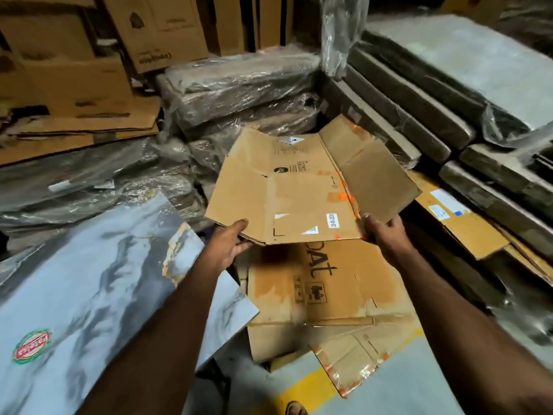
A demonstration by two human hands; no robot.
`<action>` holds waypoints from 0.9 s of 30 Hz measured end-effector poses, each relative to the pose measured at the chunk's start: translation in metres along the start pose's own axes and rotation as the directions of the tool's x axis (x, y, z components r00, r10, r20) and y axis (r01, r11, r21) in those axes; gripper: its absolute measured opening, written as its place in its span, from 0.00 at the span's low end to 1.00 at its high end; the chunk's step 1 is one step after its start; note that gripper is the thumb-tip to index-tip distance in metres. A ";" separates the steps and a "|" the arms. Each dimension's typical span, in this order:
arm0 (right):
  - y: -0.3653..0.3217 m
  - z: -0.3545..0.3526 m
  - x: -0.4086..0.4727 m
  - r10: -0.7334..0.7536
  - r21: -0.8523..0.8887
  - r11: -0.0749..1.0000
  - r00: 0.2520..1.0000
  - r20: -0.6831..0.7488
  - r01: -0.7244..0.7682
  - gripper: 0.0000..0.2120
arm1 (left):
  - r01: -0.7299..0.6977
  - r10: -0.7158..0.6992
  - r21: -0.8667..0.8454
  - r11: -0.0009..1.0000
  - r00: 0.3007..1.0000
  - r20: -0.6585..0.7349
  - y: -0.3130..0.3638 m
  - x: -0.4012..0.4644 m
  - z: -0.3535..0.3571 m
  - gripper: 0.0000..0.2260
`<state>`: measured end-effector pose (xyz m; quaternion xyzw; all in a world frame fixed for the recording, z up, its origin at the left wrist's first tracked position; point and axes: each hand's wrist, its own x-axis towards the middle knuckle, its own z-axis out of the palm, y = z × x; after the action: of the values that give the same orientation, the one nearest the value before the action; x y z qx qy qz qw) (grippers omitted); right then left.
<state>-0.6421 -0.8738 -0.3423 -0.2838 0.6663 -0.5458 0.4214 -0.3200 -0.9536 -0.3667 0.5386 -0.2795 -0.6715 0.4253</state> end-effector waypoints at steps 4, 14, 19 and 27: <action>0.028 -0.012 0.032 0.069 -0.109 0.991 0.996 -0.058 -0.075 0.22 | 0.240 -0.241 -0.040 0.970 0.970 -0.030 -0.041 0.015 0.027 0.11; 0.110 -0.030 0.045 0.569 0.128 0.821 0.816 -0.098 -0.557 0.13 | 0.411 -0.419 -0.103 0.906 0.905 -0.072 -0.093 0.025 0.035 0.08; 0.107 -0.018 0.059 0.775 0.303 0.602 0.632 -0.001 -0.739 0.09 | 0.484 -0.497 -0.144 0.863 0.864 -0.077 -0.110 0.026 0.039 0.02; 0.121 0.041 0.039 0.805 -0.041 0.587 0.577 0.134 -0.809 0.05 | 0.499 -0.527 -0.207 0.842 0.843 -0.110 -0.118 0.036 0.043 0.04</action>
<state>-0.6152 -0.8975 -0.4708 0.0184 0.6849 -0.2818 0.6717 -0.3957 -0.9314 -0.4712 0.6084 -0.0308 -0.7360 0.2953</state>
